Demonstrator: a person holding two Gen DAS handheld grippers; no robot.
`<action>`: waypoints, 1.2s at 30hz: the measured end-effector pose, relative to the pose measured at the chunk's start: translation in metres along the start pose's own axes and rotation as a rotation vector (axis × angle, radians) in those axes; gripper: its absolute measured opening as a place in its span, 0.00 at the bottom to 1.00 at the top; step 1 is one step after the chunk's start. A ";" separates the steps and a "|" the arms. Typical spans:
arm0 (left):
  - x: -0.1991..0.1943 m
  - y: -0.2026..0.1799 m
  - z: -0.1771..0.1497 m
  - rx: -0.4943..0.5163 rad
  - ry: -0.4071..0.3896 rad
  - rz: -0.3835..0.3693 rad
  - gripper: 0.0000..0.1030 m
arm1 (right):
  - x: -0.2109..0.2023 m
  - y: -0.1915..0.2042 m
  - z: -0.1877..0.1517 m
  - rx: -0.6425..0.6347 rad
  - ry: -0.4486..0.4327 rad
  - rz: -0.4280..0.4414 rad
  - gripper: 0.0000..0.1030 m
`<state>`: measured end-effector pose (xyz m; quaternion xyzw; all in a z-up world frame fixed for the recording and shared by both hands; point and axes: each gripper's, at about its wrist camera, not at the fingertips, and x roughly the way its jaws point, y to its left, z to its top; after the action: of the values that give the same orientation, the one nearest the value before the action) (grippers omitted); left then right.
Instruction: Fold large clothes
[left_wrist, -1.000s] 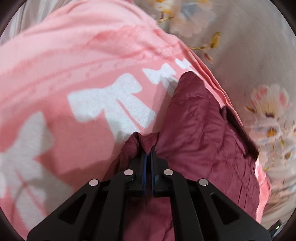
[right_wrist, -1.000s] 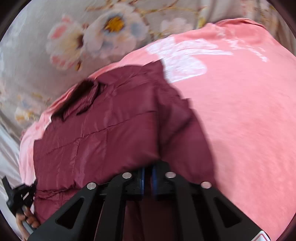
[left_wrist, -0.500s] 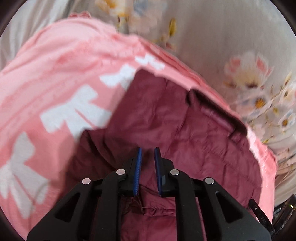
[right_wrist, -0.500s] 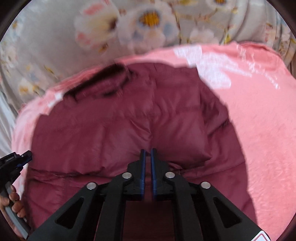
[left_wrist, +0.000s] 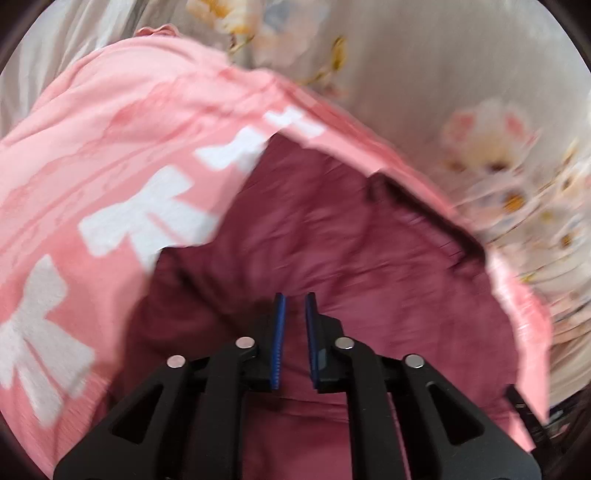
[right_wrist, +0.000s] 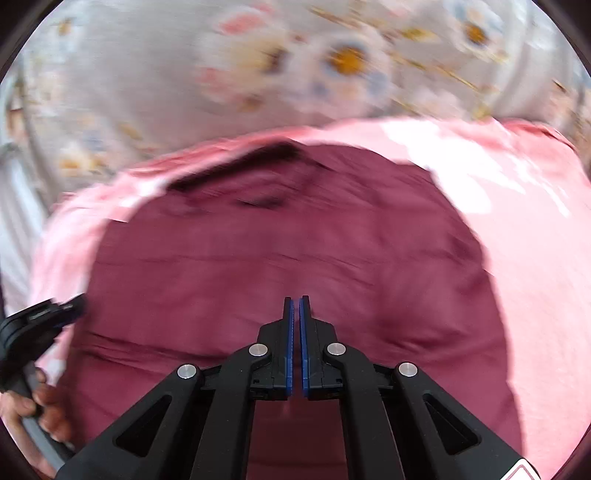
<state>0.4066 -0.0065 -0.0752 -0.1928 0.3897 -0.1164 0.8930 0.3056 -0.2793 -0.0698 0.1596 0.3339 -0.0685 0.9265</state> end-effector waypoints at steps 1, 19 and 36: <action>-0.003 -0.006 0.001 -0.001 -0.004 -0.023 0.19 | 0.004 0.009 0.002 -0.004 0.008 0.025 0.02; 0.041 -0.050 -0.047 0.173 0.108 -0.002 0.31 | 0.070 0.031 -0.031 0.054 0.180 0.147 0.00; 0.031 -0.041 -0.057 0.175 0.094 0.023 0.20 | 0.064 0.037 -0.038 0.038 0.179 0.141 0.00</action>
<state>0.3825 -0.0688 -0.1126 -0.1038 0.4215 -0.1487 0.8885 0.3409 -0.2331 -0.1291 0.2055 0.4017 0.0049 0.8924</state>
